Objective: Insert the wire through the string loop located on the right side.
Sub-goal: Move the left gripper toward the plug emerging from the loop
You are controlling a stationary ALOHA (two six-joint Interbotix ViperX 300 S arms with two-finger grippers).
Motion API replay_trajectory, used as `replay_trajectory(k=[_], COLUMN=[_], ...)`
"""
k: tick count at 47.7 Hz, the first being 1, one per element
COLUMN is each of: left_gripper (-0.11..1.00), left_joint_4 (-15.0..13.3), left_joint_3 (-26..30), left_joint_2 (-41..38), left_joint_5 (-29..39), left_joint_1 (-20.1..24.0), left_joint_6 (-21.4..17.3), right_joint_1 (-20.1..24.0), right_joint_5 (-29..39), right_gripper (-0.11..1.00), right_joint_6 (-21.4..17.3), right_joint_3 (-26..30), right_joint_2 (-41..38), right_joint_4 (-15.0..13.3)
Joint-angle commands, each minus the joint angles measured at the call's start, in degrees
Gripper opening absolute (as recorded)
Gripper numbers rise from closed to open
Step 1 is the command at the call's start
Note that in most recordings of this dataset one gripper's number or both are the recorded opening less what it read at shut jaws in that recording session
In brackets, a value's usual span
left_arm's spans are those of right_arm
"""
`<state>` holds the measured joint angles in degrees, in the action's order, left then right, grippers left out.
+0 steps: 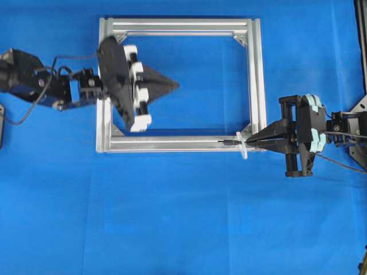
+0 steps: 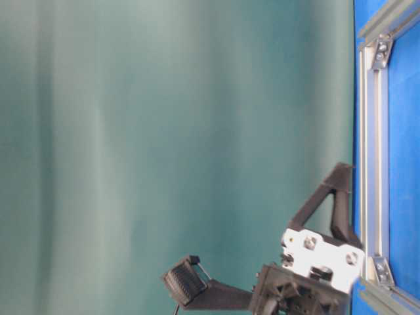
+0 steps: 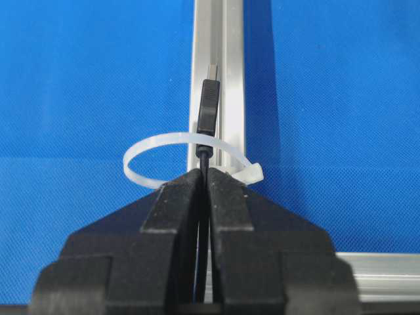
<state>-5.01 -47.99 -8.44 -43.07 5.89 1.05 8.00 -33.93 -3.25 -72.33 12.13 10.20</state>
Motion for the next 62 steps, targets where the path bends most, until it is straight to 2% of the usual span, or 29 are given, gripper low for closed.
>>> replay_trajectory(k=[1,10,19,42,49,62], left_gripper=[0.00,0.00,0.00,0.00,0.00,0.00], left_joint_4=[0.09,0.09,0.09,0.09,0.09,0.09], left_joint_3=[0.53,0.79,0.97,2.20,6.42,20.21], left_joint_2=[2.02,2.29,2.20,1.85,0.18,-5.63], left_joint_5=[0.18,0.44,0.44,1.67,3.52,13.01], left_joint_1=[-2.72,-9.32,-13.62,-14.50,-14.24,-12.74], left_joint_6=[0.09,0.09,0.00,0.00,-0.18,-0.26], right_joint_1=[0.00,0.00,0.00,0.09,0.18,0.35], right_joint_5=[-0.62,-0.62,-0.62,-0.62,-0.62,-0.62], right_gripper=[-0.04,-0.04,-0.04,-0.04,-0.04,-0.04], right_joint_6=[0.09,0.00,0.00,0.09,0.09,0.00], right_joint_3=[0.88,0.79,0.88,1.05,1.05,1.32], right_joint_2=[0.26,0.26,0.26,0.26,0.26,0.00], right_joint_4=[0.09,0.00,0.00,-0.09,-0.09,-0.09])
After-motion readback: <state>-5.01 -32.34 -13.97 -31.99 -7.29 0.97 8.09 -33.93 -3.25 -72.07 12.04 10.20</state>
